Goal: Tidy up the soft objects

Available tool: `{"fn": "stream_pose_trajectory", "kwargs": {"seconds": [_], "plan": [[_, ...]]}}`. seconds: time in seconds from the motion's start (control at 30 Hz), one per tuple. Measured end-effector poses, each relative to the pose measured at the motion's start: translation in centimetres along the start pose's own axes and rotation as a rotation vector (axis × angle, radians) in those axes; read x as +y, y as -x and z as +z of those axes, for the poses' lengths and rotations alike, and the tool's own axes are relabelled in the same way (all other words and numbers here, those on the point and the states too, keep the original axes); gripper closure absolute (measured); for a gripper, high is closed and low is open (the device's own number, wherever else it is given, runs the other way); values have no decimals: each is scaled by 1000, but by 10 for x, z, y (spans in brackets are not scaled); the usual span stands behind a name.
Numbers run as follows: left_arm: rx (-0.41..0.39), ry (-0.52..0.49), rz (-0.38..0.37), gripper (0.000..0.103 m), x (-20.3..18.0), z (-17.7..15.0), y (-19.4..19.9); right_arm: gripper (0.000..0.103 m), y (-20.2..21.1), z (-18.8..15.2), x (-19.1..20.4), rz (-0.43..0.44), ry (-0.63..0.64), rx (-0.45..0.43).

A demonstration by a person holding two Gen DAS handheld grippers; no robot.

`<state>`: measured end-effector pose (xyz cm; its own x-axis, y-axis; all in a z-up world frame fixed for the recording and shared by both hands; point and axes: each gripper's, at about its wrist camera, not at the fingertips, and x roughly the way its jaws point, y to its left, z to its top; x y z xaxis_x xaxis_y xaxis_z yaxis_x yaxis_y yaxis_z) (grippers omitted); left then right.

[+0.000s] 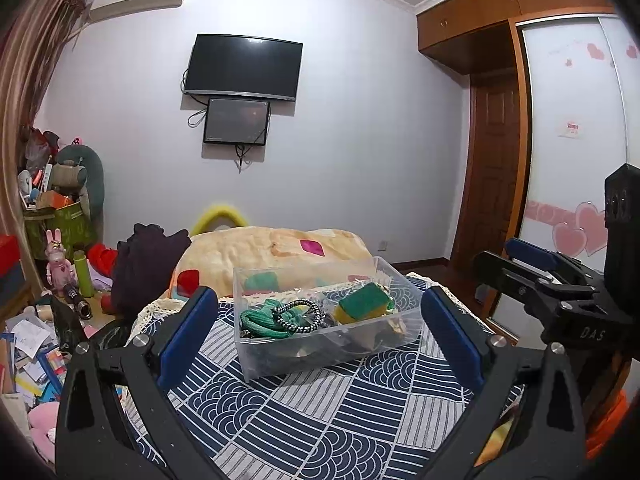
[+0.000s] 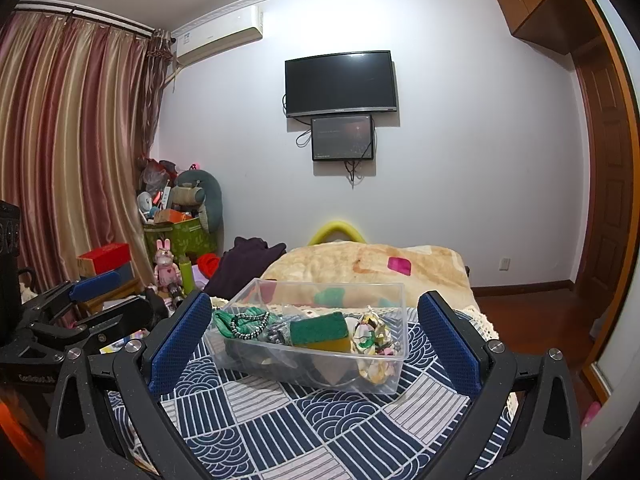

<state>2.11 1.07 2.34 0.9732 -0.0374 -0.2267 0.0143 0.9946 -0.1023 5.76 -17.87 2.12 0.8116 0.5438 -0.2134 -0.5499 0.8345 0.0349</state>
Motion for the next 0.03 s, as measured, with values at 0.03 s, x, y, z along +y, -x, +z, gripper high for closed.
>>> {"fn": "stream_pose_trajectory", "kwargs": {"seconds": [0.03], "plan": [[1,0,0,0,0,0,0,0,0,-1,0,0,1,0]]}}
